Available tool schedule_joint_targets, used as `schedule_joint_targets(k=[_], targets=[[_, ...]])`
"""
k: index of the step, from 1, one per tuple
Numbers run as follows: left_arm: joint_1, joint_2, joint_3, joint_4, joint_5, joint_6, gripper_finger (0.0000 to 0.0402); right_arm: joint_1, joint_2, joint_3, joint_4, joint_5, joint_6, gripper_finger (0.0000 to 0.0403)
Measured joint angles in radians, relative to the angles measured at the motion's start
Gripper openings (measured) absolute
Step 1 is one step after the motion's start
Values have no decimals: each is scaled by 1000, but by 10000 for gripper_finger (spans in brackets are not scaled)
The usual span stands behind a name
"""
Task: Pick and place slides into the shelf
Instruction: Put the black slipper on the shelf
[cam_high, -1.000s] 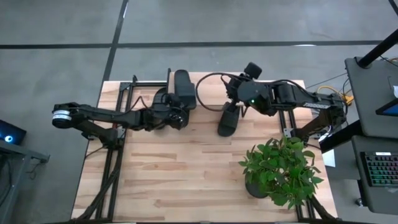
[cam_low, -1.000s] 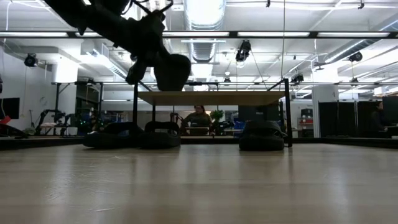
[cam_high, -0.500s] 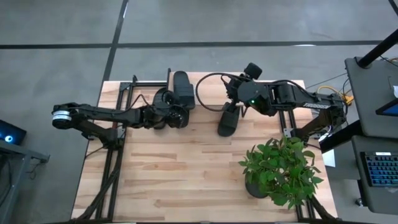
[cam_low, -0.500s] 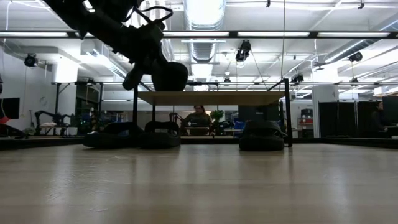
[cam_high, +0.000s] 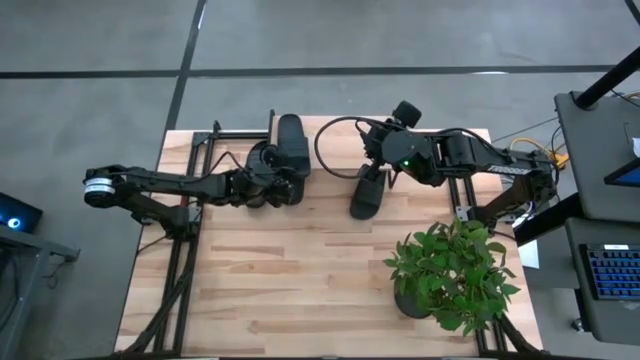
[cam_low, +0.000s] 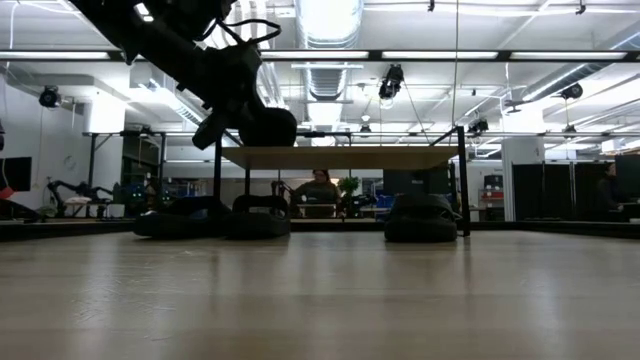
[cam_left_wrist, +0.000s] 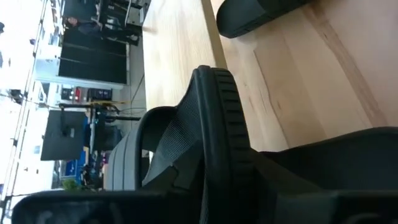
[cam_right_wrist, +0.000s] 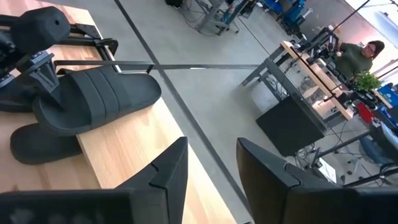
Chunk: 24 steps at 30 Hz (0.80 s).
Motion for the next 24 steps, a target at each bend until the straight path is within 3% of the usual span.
schedule_joint_targets(k=[5,15,24], targets=[[0,0,4,-12,-1,-49,101,0,0,0,0,-3,0,128],[-3,-1,54,-158,2,-187,225,0,0,0,0,-48,0,121],[-5,-1,91,-285,9,-300,244,0,0,0,0,-49,-1,123]])
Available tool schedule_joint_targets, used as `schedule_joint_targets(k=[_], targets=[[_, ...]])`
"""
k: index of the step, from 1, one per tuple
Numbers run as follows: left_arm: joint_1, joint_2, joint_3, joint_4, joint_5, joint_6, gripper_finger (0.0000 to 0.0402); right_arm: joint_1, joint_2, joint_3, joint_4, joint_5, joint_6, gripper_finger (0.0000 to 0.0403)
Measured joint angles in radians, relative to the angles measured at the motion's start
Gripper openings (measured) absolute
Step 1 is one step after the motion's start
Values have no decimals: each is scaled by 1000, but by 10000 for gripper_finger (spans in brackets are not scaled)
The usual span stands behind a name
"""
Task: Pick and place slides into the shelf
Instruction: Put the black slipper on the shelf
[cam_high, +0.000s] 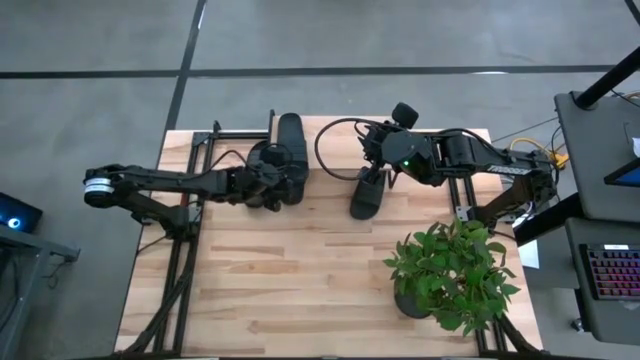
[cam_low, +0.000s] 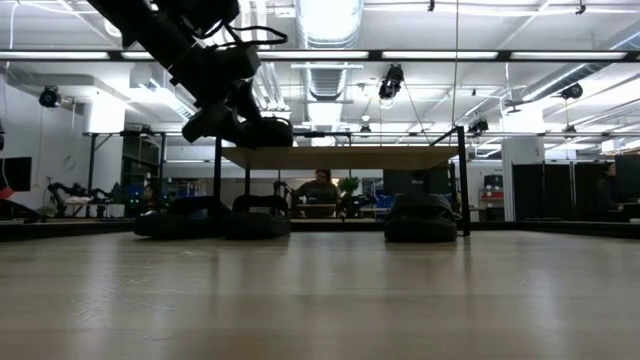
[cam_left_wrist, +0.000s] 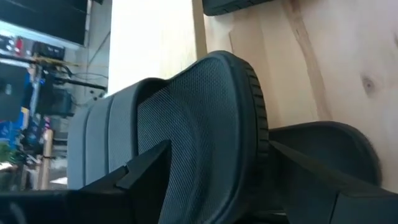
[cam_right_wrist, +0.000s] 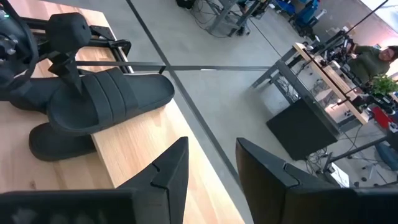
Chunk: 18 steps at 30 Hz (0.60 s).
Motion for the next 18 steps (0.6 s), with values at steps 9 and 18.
schedule_joint_targets(k=[9,18], targets=[[-32,-3,32,-62,42,-53,244,0,0,0,0,0,-1,121],[-91,-50,41,-117,43,-62,245,0,0,0,-9,0,-1,128]])
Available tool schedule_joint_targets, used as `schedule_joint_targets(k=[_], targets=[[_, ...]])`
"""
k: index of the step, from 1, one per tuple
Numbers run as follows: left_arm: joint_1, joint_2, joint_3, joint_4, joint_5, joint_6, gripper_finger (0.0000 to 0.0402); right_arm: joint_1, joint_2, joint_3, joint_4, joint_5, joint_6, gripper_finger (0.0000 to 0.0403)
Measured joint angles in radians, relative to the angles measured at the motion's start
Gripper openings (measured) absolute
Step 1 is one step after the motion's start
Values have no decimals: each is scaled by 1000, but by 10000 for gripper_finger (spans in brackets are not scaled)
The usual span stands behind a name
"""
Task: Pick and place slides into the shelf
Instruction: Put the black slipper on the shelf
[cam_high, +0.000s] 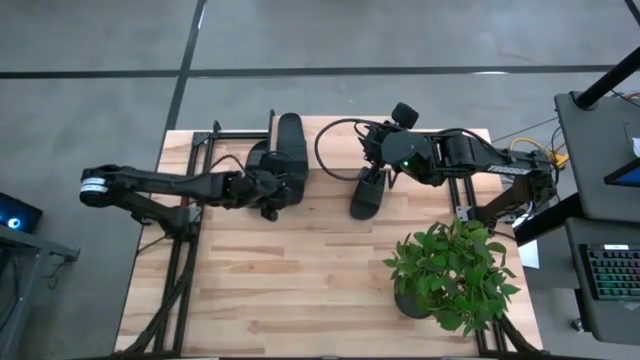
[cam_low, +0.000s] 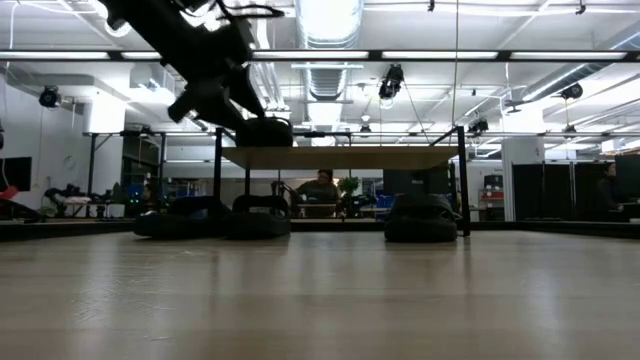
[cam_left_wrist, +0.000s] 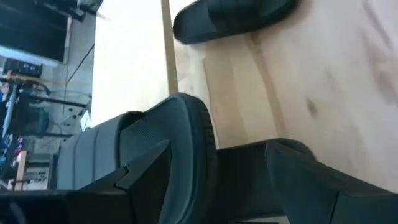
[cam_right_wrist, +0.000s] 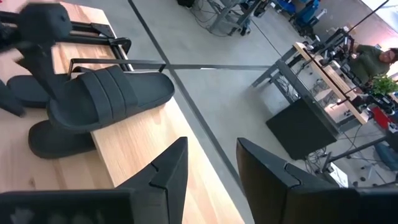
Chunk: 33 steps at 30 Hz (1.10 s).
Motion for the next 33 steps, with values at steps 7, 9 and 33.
schedule_joint_targets(k=[7,9,33], targets=[[-38,-99,-1,-10,1,-52,245,0,0,0,-14,0,1,123],[-41,-119,-1,39,-36,-53,245,0,0,0,-13,0,1,124],[11,157,117,118,-502,62,244,0,0,0,-18,-2,1,129]])
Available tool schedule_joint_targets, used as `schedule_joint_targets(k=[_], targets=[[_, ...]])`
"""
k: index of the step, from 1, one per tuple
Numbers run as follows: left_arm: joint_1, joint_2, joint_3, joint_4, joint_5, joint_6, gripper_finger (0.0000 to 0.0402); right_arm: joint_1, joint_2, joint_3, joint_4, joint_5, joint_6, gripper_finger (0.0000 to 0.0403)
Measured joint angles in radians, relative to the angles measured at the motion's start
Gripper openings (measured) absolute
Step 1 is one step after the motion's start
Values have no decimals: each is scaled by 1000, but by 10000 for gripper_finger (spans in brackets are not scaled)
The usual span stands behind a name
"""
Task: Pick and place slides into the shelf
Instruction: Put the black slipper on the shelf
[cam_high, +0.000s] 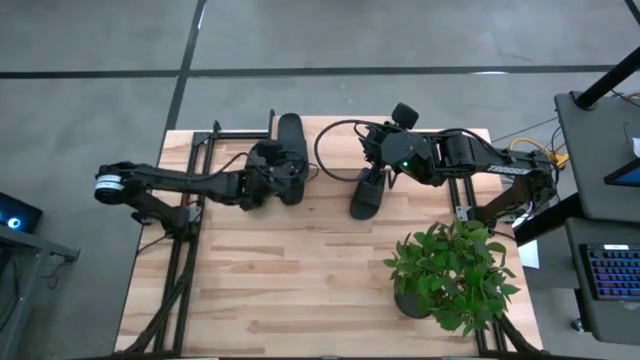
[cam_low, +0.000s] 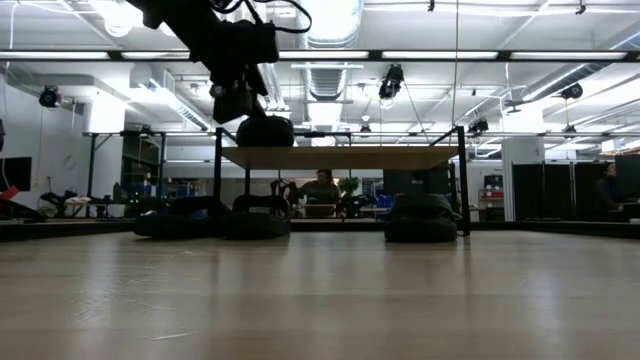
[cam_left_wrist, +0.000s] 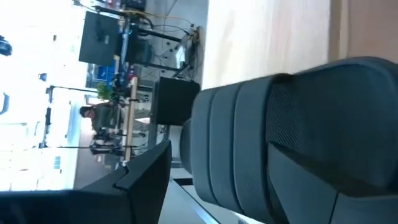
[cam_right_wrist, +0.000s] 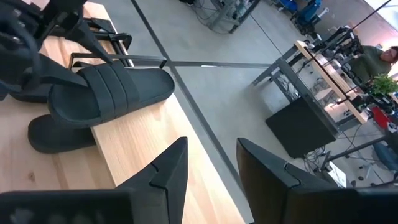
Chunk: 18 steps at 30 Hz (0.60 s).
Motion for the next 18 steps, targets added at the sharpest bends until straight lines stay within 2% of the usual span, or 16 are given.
schedule_joint_targets(k=[11,18], targets=[[25,3,5,-59,73,-8,244,0,0,0,-6,1,0,121],[34,31,10,-52,80,-7,244,0,0,0,-8,1,1,126]])
